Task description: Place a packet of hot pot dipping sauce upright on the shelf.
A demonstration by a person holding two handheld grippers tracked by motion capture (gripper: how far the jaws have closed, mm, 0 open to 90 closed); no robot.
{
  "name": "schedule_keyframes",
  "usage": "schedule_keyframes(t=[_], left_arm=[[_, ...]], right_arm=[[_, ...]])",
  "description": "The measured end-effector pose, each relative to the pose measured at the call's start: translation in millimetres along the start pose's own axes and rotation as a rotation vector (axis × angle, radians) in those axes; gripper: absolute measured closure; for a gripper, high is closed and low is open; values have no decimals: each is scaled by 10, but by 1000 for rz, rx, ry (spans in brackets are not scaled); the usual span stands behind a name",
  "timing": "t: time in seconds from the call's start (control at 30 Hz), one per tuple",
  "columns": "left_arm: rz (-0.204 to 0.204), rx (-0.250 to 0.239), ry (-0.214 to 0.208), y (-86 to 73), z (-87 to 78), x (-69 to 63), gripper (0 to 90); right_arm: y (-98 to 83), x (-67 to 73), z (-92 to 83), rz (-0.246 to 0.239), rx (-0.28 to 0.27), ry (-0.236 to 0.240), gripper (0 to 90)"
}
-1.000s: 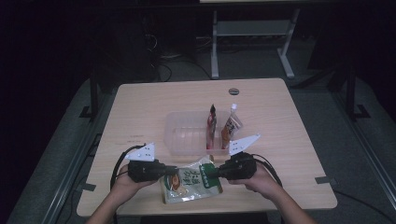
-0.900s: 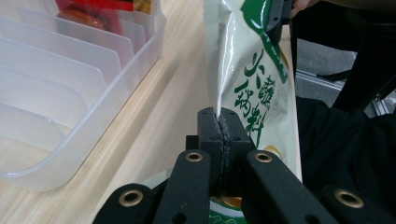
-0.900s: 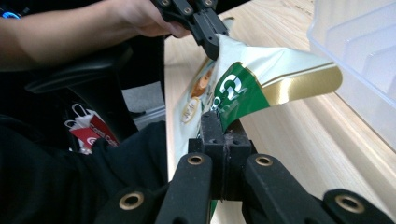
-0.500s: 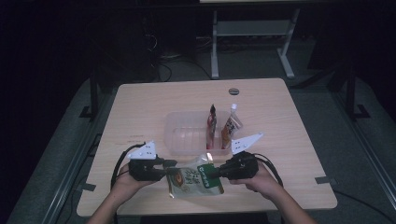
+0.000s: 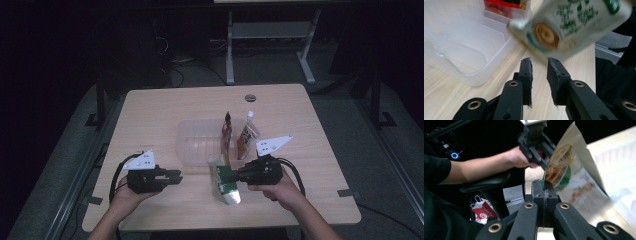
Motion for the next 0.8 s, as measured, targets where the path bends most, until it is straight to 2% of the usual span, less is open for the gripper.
schedule_keyframes(t=[0.23,0.43,0.63,0.8], left_arm=[[-19,43,-36,-90,29,-4,682],[-23,116,-63,-193,101,2,523],[-27,166,-87,-236,156,4,365],[-31,177,-96,-259,188,-7,327]], right_arm=[[258,33,-42,-53,-57,-9,900],[461,-8,-41,-80,-88,-31,900],[628,-81,12,-110,-77,-73,900],[743,-154,1,-114,-94,-101,900]])
Point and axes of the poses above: each handheld gripper's, and its own axes: z roughly forward along the jaws, y roughly out of its top, x roughly to its left, the point moved 3 cm from there along z, roughly forward along the jaws, and after that the axes turned 3 degrees about x, right-handed, at the moved point
